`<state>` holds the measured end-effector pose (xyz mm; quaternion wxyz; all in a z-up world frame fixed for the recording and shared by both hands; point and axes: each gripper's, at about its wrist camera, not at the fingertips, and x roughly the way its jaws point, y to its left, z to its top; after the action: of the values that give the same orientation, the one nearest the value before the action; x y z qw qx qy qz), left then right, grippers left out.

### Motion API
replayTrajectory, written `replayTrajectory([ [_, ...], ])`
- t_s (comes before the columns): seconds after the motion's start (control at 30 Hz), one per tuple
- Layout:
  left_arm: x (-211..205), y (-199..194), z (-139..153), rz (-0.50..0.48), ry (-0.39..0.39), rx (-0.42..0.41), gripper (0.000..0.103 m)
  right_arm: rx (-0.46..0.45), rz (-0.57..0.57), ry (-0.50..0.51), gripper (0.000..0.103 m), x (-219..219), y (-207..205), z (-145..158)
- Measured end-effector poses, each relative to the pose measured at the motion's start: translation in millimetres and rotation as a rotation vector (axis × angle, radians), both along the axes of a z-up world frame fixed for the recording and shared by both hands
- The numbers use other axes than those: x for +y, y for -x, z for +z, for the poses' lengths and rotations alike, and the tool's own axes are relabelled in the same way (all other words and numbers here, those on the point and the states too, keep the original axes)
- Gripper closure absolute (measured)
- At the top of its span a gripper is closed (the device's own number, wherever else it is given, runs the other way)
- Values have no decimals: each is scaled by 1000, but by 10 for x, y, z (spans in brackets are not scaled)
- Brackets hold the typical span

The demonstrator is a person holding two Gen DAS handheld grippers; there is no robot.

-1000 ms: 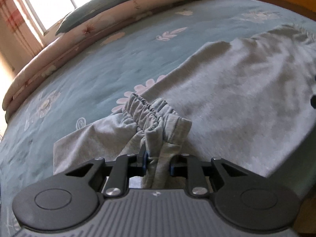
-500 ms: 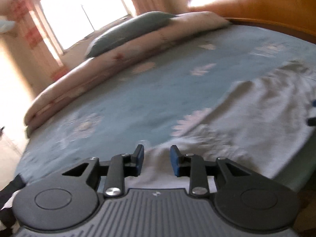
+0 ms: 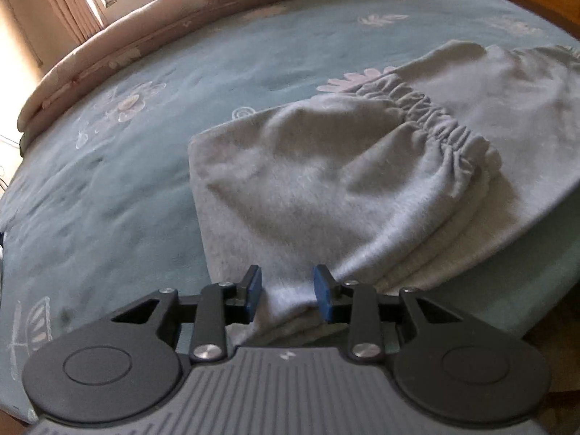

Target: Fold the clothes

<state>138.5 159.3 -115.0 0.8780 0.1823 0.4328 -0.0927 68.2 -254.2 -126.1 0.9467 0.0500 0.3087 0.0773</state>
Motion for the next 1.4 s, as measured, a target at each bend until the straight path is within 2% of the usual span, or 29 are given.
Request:
replayTrajectory([
  [0.13, 59, -37, 194, -20, 61, 8, 69, 3, 6, 36, 0, 36, -1, -13],
  [0.23, 111, -199, 357, -13, 114, -49, 63, 4, 12, 33, 0, 21, 7, -2],
  [0.33, 146, -440, 374, -2, 139, -91, 62, 20, 13, 4, 0, -10, 9, 68],
  [0.4, 181, -625, 315, 5, 163, -100, 62, 29, 20, -34, 0, -12, -14, 163],
  [0.53, 254, -966, 153, 27, 215, -97, 62, -17, 56, -84, 0, 98, -145, 428],
  [0.63, 357, -1118, -37, 76, 265, -31, 62, -44, 109, -133, 0, 254, -325, 595],
  [0.7, 451, -1037, -108, 74, 327, -43, 60, -51, 157, -162, 0, 390, -473, 668],
  [0.8, 518, -937, -81, 43, 344, -29, 58, -49, 251, -179, 0, 647, -719, 727],
  [0.9, 593, -968, 40, 49, 380, -30, 58, -44, 317, -186, 0, 893, -966, 710],
  [1.03, 632, -1171, 145, 23, 435, -94, 54, -9, 370, -282, 0, 1122, -1223, 600],
  [1.17, 633, -1426, -66, 28, 403, -43, 54, 20, 427, -371, 0, 1346, -1376, 484],
  [1.2, 634, -1417, -103, 18, 404, -54, 53, 27, 446, -382, 0, 1418, -1397, 452],
  [1.37, 633, -1399, -83, 0, 398, -64, 51, 121, 507, -361, 0, 1704, -1421, 121],
  [1.4, 633, -1397, -60, 3, 398, -62, 51, 110, 507, -347, 0, 1729, -1392, 68],
])
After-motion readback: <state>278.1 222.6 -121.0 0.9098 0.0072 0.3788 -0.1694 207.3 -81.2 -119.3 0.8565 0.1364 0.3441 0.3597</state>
